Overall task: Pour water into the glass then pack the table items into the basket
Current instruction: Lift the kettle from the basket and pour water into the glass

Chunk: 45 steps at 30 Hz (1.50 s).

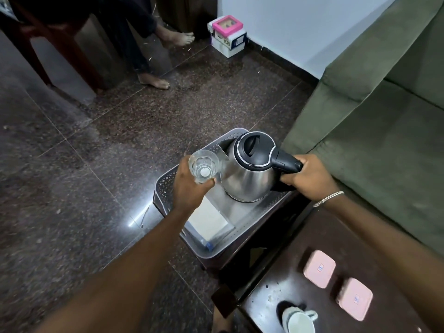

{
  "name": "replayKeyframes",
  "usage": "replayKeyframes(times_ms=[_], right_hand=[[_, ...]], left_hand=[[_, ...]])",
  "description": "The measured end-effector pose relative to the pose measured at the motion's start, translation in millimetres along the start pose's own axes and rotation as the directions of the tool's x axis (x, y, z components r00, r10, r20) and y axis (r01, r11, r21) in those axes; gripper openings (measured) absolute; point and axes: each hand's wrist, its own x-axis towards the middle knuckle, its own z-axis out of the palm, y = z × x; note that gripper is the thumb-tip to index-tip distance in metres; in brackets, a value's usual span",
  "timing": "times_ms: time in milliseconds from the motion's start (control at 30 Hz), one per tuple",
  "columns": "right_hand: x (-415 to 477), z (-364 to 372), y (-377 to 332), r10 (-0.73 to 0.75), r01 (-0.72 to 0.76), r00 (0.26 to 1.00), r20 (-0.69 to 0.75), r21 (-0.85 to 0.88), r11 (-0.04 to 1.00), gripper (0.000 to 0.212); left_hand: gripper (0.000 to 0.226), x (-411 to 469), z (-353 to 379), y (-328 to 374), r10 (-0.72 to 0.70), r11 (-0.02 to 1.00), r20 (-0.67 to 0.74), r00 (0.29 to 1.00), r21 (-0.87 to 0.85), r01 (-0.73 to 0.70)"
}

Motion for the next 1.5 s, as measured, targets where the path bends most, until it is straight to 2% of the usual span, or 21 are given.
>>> replayKeyframes(times_ms=[167,267,533,567,733,833,967,1033,1167,1267,1500], right_hand=[[-31.2,-42.2,-35.6,-0.061,0.07,0.995,-0.075,0.12,0.99,0.023],[-62.1,-87.1,-61.3,-0.127,0.143,0.983,-0.13,0.12,0.983,0.022],[-166.0,-232.3,-84.6,-0.144,0.142,0.973,-0.182,-0.02,0.99,0.018],[-182.3,-250.5,-79.3,-0.137,0.132,0.973,-0.183,-0.044,0.99,0.014],[-258.9,-325.9,-30.9,-0.045,0.022,0.987,-0.153,-0.148,0.989,0.024],[-302.0,-358.4,7.5,0.008,-0.053,0.986,-0.166,-0.269,0.962,0.035],[-354.7,-385.4,67.5,0.072,-0.15,0.979,-0.189,-0.441,0.885,0.027],[-377.8,-392.9,95.6,0.097,-0.179,0.977,-0.192,-0.471,0.864,0.027],[-404.2,-394.6,137.8,0.078,-0.138,0.988,-0.133,-0.535,0.833,0.023],[-413.5,-391.4,166.8,0.046,-0.078,0.997,-0.067,-0.63,0.773,0.032],[-417.4,-370.6,198.2,0.001,0.008,1.0,0.012,-0.747,0.664,0.035]], left_hand=[[0.069,-14.9,-13.7,34.3,0.091,0.996,0.038,0.995,-0.015,-0.091],[0.074,-30.2,-14.9,63.9,0.136,0.991,0.061,0.989,-0.021,-0.135],[0.088,-103.2,31.4,134.0,0.264,0.964,0.269,0.926,-0.043,-0.263],[0.088,-117.8,43.6,140.9,0.264,0.964,0.308,0.914,-0.057,-0.259],[0.082,-197.5,117.2,158.7,0.294,0.956,0.438,0.849,-0.138,-0.26],[0.082,-247.5,163.1,154.8,0.302,0.953,0.509,0.806,-0.198,-0.232],[0.086,-318.2,224.5,148.2,0.29,0.957,0.595,0.749,-0.202,-0.21],[0.086,-349.3,255.0,142.8,0.29,0.957,0.638,0.714,-0.199,-0.211],[0.084,-392.1,303.9,129.0,0.256,0.966,0.691,0.676,-0.172,-0.191],[0.084,-413.8,331.2,115.8,0.246,0.969,0.716,0.653,-0.167,-0.182],[0.082,-432.5,362.3,98.4,0.228,0.97,0.739,0.634,-0.112,-0.218]])
